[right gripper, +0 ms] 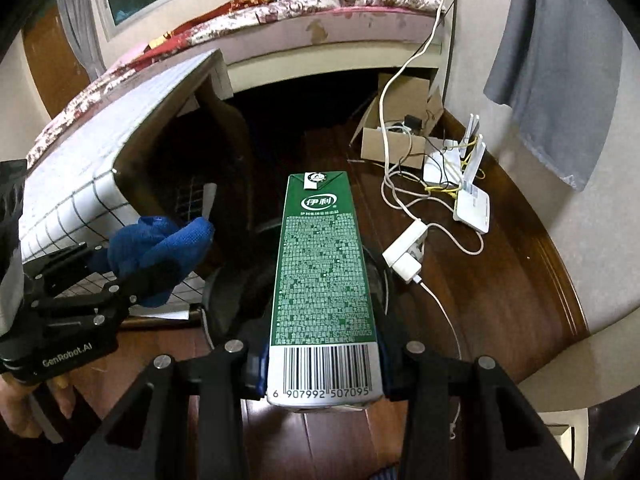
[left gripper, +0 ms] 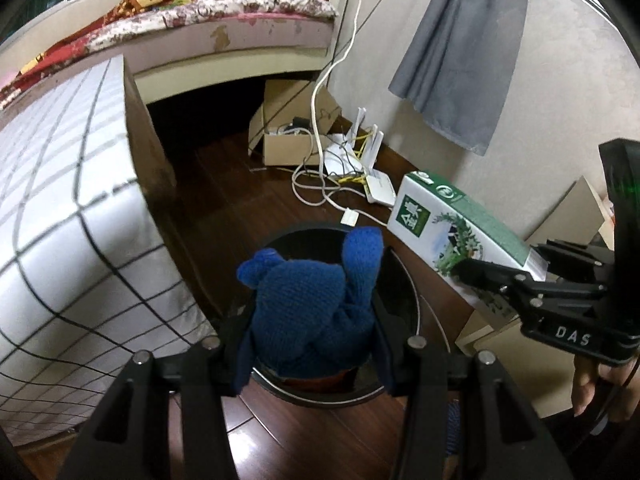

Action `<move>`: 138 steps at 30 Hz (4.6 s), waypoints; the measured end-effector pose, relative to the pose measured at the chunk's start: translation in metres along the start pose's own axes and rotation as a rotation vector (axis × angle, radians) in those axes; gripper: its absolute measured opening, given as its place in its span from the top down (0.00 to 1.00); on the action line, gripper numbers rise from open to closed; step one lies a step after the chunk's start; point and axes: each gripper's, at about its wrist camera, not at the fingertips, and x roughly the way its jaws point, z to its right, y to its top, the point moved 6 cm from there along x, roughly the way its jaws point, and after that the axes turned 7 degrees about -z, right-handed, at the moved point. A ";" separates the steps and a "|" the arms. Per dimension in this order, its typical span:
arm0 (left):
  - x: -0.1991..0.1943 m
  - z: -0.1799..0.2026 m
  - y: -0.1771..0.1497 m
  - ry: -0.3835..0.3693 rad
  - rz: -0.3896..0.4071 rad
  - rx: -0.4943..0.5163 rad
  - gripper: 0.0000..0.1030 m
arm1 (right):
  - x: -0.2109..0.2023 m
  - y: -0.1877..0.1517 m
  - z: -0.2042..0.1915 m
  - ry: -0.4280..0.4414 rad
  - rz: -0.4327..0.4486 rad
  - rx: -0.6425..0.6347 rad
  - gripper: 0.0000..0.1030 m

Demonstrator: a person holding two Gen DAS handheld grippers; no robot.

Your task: Collect trash

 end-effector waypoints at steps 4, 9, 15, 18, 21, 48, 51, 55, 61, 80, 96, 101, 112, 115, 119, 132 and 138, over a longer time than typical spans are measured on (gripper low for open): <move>0.015 -0.003 0.000 -0.016 -0.028 -0.028 0.51 | 0.023 -0.003 0.002 -0.003 -0.048 0.008 0.60; 0.031 -0.010 -0.001 -0.029 -0.058 -0.049 0.51 | 0.040 0.001 0.001 -0.010 -0.072 -0.005 0.60; 0.048 -0.015 -0.003 -0.053 -0.092 -0.069 0.17 | 0.060 0.013 -0.008 -0.065 -0.082 -0.078 0.55; 0.050 -0.029 -0.011 0.015 -0.083 -0.099 0.02 | 0.066 0.017 0.002 -0.139 -0.083 -0.072 0.01; 0.051 -0.041 -0.020 0.051 -0.090 -0.121 0.01 | 0.064 0.022 0.011 -0.151 -0.075 -0.034 0.01; 0.016 -0.055 -0.022 0.137 -0.016 -0.141 0.01 | 0.038 0.013 -0.018 -0.145 -0.052 -0.106 0.01; 0.009 -0.053 -0.022 0.140 -0.008 -0.136 0.01 | 0.029 0.010 -0.023 -0.139 -0.041 -0.118 0.01; -0.004 -0.051 -0.024 0.147 0.007 -0.131 0.01 | 0.016 0.008 -0.029 -0.135 -0.025 -0.131 0.01; -0.030 -0.052 -0.028 0.156 0.042 -0.140 0.01 | -0.014 0.004 -0.045 -0.118 0.017 -0.144 0.01; -0.158 -0.054 -0.054 0.247 0.200 -0.078 0.01 | -0.133 -0.020 -0.126 -0.102 0.161 -0.184 0.01; -0.259 -0.044 -0.076 0.291 0.353 -0.065 0.01 | -0.237 -0.045 -0.153 -0.146 0.303 -0.128 0.01; -0.271 -0.042 -0.081 0.290 0.380 -0.073 0.01 | -0.256 -0.048 -0.160 -0.144 0.343 -0.118 0.01; -0.276 -0.041 -0.078 0.291 0.400 -0.080 0.01 | -0.260 -0.046 -0.163 -0.140 0.355 -0.117 0.01; -0.277 -0.039 -0.077 0.286 0.399 -0.076 0.01 | -0.261 -0.046 -0.161 -0.139 0.358 -0.112 0.01; -0.278 -0.034 -0.075 0.291 0.404 -0.067 0.01 | -0.263 -0.046 -0.159 -0.139 0.364 -0.104 0.01; -0.279 -0.031 -0.071 0.296 0.417 -0.054 0.01 | -0.264 -0.044 -0.156 -0.138 0.368 -0.101 0.01; -0.279 -0.030 -0.070 0.297 0.419 -0.052 0.01 | -0.263 -0.045 -0.155 -0.140 0.366 -0.101 0.01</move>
